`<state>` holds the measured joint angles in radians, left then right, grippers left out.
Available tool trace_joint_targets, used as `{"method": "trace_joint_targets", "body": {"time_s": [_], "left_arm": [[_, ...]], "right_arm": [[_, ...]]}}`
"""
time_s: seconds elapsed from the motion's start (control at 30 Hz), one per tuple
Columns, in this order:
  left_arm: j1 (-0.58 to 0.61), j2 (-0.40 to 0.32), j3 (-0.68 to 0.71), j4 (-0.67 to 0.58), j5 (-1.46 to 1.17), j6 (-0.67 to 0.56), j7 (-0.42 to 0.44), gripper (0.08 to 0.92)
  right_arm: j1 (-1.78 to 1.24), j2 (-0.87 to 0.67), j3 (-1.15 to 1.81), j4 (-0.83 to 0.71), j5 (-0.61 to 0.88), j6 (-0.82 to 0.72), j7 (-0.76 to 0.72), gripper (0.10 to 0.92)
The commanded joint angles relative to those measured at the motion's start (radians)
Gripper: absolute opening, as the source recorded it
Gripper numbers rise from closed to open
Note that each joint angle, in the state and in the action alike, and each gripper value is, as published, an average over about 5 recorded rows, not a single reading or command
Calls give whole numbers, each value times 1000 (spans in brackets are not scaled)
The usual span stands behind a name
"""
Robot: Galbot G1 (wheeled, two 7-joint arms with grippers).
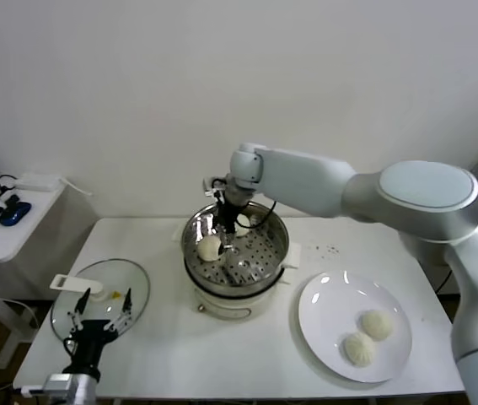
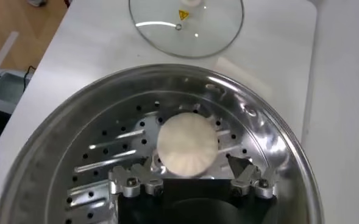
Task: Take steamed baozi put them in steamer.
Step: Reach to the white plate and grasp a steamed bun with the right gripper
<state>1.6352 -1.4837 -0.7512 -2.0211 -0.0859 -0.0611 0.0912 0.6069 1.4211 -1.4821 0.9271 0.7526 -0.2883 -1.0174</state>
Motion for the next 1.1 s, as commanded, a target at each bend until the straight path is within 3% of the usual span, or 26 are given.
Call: {"method": "trace_joint_targets", "body": {"time_s": [0.03,0.27,0.57,0.8,1.1], "left_arm": [[2,0,1,-6,2,1,0,823],[16,2,2,-20,2,0,-2,823],[39,9,1,-20,2,-9,-6,823],[59,3,1,-23,7,-11,-8,823],[71,-7,0,-28,16,-10,-8,823]], "right_arm": [[147,-174,-37,224,61,-2,-4,823],[273,-455,-97,474,-23,47,-38,823],[295,-811,-134,757,-411,226,-108,823],[132,-1002,-81,833,-564,248,-116,823],[-237,-1097,153,843,-724,292,-109,823]]}}
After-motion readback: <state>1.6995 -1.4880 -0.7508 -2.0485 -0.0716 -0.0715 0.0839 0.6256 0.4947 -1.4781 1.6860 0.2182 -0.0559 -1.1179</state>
